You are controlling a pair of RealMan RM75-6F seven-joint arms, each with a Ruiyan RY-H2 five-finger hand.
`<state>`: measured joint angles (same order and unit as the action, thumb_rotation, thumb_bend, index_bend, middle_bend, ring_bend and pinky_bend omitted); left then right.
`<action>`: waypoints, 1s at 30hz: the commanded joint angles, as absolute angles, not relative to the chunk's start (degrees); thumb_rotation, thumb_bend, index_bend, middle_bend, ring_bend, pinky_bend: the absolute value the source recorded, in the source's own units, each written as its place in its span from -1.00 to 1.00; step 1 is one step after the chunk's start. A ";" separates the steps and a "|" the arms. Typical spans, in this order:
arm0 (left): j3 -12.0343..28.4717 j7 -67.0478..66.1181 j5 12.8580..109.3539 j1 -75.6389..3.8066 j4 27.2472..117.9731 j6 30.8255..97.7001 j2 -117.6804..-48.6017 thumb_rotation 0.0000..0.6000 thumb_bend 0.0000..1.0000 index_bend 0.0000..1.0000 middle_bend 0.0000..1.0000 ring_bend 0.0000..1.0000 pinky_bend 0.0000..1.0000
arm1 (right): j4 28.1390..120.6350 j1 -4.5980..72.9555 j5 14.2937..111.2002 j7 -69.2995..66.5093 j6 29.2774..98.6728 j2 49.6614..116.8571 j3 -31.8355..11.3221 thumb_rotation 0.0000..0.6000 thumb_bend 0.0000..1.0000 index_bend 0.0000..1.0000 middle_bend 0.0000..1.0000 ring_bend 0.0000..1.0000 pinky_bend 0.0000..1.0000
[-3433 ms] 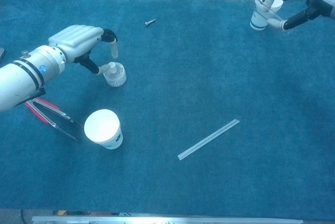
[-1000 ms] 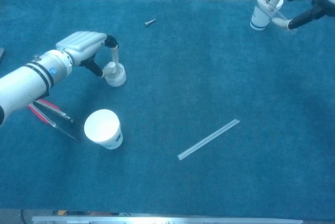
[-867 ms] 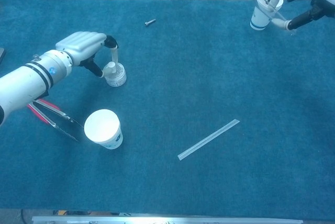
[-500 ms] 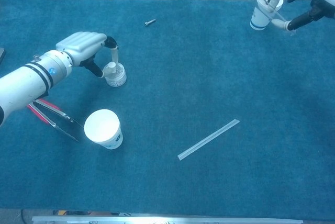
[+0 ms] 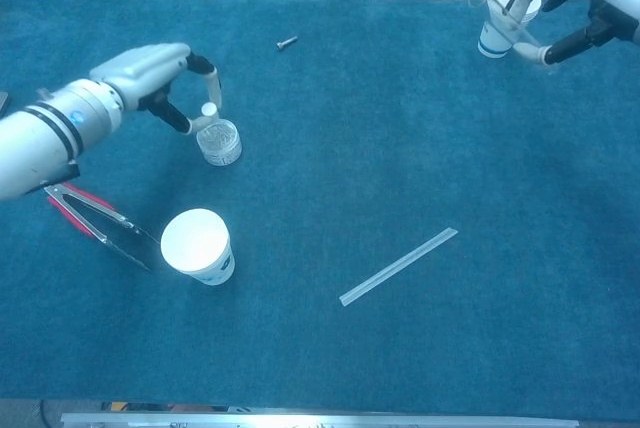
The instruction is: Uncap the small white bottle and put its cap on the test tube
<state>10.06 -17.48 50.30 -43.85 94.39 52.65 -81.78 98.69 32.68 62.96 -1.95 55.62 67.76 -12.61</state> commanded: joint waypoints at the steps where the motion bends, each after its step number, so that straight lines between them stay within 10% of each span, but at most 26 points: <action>1: 12.27 -13.59 49.74 -42.89 98.84 51.72 -77.38 1.00 -0.33 0.07 -0.44 -0.70 -0.84 | 98.67 33.21 62.93 -3.55 53.95 68.20 -12.67 1.00 -0.39 0.26 -0.34 -0.70 -0.54; 30: 20.05 3.15 44.51 -41.55 114.98 45.11 -51.55 1.00 -0.33 0.07 -0.44 -0.70 -0.84 | 98.74 43.42 55.08 -3.64 48.80 83.09 -16.58 1.00 -0.39 0.26 -0.34 -0.70 -0.53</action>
